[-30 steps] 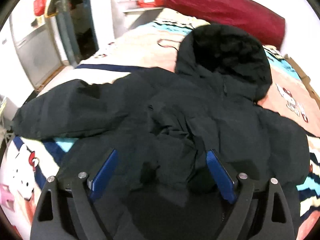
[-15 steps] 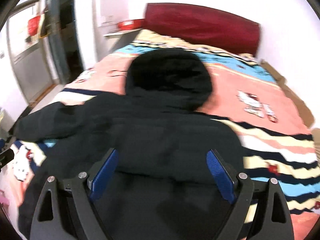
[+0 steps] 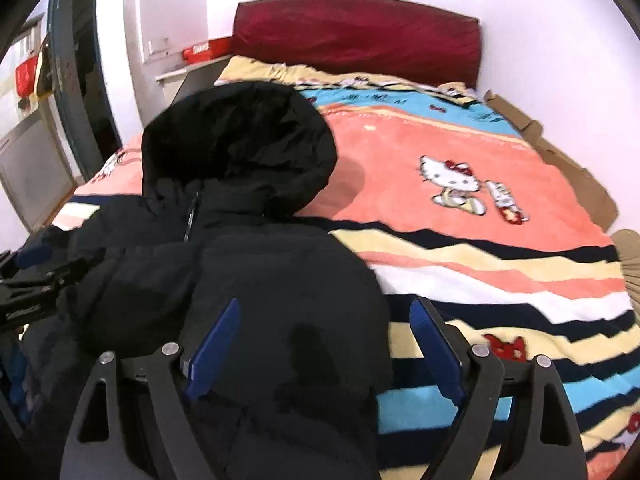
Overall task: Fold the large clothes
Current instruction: 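Lay the sleeve onto the jacket body and open the right gripper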
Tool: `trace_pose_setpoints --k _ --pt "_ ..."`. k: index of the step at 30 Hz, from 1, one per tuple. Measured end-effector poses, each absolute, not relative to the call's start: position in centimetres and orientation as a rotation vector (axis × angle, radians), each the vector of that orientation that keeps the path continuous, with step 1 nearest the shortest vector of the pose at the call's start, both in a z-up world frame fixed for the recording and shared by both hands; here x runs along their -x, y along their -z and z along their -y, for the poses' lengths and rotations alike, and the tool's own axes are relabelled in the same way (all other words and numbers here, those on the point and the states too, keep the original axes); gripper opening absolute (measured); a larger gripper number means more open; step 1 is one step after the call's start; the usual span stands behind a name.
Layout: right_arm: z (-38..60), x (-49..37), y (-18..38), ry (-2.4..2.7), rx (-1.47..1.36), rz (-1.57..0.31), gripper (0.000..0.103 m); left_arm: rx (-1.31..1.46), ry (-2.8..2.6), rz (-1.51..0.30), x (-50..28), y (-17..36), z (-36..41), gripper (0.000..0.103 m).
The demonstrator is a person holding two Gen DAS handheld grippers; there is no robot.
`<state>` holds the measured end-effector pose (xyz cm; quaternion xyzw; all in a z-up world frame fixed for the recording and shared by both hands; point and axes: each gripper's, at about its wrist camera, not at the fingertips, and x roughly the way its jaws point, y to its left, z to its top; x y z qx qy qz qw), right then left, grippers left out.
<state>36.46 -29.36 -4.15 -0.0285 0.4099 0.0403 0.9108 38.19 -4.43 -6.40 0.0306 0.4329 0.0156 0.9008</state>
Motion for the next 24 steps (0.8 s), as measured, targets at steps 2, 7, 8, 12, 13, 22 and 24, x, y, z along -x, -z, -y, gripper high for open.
trace_pose_setpoints --k 2,7,8,12,13,22,24 --pt "29.0 -36.9 5.8 -0.106 0.063 -0.863 0.085 -0.106 -0.039 -0.928 -38.8 8.3 4.5 0.091" --pt "28.9 -37.8 10.3 -0.139 0.058 -0.928 0.084 -0.067 -0.032 -1.029 -38.8 12.9 2.7 0.091" --pt "29.1 -37.9 10.9 -0.143 0.051 -0.936 0.084 -0.047 -0.03 -1.038 -39.0 13.3 2.3 0.091" --pt "29.3 -38.3 12.1 -0.14 0.055 -0.966 0.084 -0.066 -0.038 -1.027 -38.9 12.6 2.4 0.091" --pt "29.3 -38.2 11.9 -0.135 0.068 -0.967 0.084 -0.075 -0.046 -1.008 -38.6 12.2 2.5 0.091" --pt "29.5 -36.6 11.7 -0.12 0.098 -0.979 0.083 -0.14 -0.066 -1.042 -38.0 12.5 2.9 0.091" --pt "29.6 -36.3 11.2 -0.104 0.102 -0.978 0.083 -0.123 -0.052 -1.008 -37.3 11.4 2.8 0.091"
